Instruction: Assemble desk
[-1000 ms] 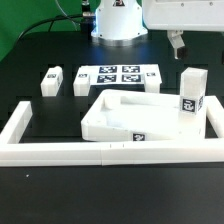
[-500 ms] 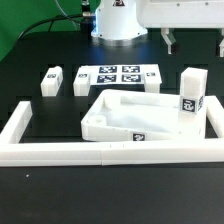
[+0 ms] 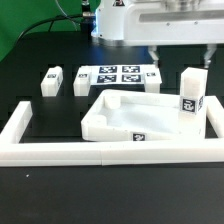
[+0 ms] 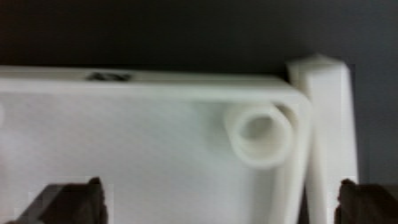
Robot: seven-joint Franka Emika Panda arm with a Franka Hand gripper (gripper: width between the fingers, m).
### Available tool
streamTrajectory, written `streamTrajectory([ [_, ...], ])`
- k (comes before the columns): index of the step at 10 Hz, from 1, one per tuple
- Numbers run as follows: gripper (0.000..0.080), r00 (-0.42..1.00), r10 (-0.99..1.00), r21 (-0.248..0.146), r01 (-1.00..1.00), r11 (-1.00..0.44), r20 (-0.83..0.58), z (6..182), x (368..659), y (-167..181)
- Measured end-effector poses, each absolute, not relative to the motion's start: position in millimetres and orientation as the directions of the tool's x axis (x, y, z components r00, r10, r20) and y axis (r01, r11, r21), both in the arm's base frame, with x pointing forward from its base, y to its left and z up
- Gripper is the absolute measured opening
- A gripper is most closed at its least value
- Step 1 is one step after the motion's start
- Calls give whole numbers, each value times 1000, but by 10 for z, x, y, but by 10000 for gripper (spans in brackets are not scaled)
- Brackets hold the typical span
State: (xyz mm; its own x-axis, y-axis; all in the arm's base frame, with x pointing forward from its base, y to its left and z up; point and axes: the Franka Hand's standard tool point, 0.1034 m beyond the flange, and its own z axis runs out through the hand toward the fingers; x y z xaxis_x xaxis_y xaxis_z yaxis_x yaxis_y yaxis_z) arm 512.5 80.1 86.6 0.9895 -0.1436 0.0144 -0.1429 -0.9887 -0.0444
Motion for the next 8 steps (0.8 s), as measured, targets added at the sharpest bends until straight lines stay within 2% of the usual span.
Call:
streamTrajectory([
  [2, 649, 995, -43, -16, -42, -999, 87, 713, 4844, 681],
  [5, 649, 996, 60, -7, 60, -998, 69, 696, 4825, 672],
  [6, 649, 998, 56, -11, 57, -998, 40, 673, 4787, 662],
  [8, 649, 994, 15, -8, 14, -1000, -111, 453, 4560, 504],
])
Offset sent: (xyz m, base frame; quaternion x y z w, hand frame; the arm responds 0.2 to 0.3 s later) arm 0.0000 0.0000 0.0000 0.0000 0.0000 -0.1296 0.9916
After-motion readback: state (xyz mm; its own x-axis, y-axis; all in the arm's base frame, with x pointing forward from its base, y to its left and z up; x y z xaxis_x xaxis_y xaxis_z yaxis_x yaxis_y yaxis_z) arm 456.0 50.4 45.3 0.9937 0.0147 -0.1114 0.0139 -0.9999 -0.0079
